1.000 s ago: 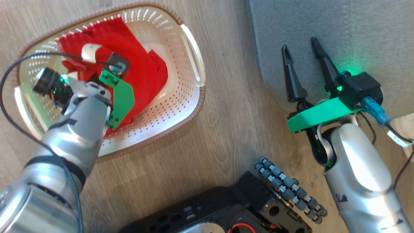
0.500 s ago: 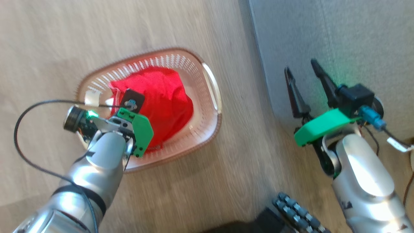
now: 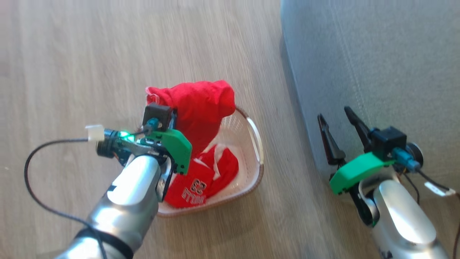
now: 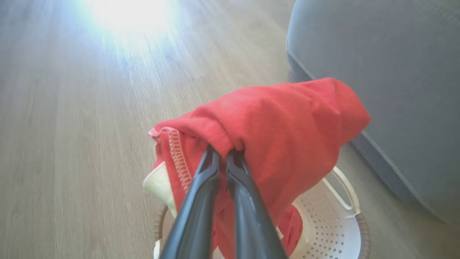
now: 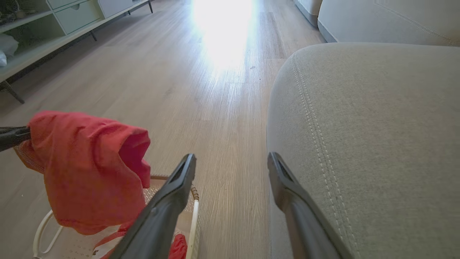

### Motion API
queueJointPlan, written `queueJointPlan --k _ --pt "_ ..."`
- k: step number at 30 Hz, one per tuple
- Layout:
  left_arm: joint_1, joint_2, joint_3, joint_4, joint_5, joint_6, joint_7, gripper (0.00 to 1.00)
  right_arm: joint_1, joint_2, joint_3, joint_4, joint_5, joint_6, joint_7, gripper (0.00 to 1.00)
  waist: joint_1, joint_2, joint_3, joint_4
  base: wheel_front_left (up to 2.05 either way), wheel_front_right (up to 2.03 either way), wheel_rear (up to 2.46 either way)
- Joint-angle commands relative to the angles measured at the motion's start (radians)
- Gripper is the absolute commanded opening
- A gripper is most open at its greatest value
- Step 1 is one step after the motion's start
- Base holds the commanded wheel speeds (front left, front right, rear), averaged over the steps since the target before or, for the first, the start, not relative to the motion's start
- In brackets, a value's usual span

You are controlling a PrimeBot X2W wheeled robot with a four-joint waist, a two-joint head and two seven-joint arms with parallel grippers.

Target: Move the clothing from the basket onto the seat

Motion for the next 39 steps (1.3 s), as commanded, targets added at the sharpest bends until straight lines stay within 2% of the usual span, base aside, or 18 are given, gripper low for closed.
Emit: queueJointPlan --k 1,3,10,18,25,30,39 --pt "0.013 0.030 0.047 -0.065 0.019 0.014 -0.013 0.00 0.023 -0.005 0.011 -0.019 -0.012 0.007 -0.001 1.00 0.0000 0.0000 -0.064 0.022 0.00 0.00 0.00" --pt "0.028 0.035 0.064 -0.101 0.030 0.016 -0.013 0.00 0.030 -0.005 0.010 -0.017 -0.014 0.007 -0.001 1.00 0.0000 0.0000 -0.078 0.025 0.00 0.00 0.00" --pt "0.135 0.045 0.197 -0.354 0.104 0.013 -0.014 0.00 0.081 -0.004 0.006 -0.009 -0.021 0.007 -0.001 1.00 0.0000 0.0000 -0.163 0.049 0.00 0.00 0.00" --pt "0.254 0.027 0.355 -0.676 0.201 -0.025 -0.014 0.00 0.130 -0.003 -0.006 -0.015 -0.030 0.007 -0.001 1.00 0.0000 0.0000 -0.228 0.071 0.00 0.00 0.00" --pt "0.324 0.004 0.442 -0.908 0.242 -0.055 -0.014 0.00 0.170 0.002 -0.019 -0.042 -0.033 0.007 -0.001 1.00 0.0000 0.0000 -0.273 0.078 0.00 0.00 0.00" --pt "0.349 -0.001 0.427 -1.033 0.240 -0.077 -0.014 0.00 0.193 0.010 -0.019 -0.054 -0.038 0.007 -0.001 1.00 0.0000 0.0000 -0.289 0.077 0.00 0.00 0.00" --pt "0.378 -0.001 0.255 -1.062 0.237 -0.119 -0.014 0.00 0.208 0.008 -0.015 -0.059 -0.041 0.007 -0.001 1.00 0.0000 0.0000 -0.304 0.081 0.00 0.00 0.00"
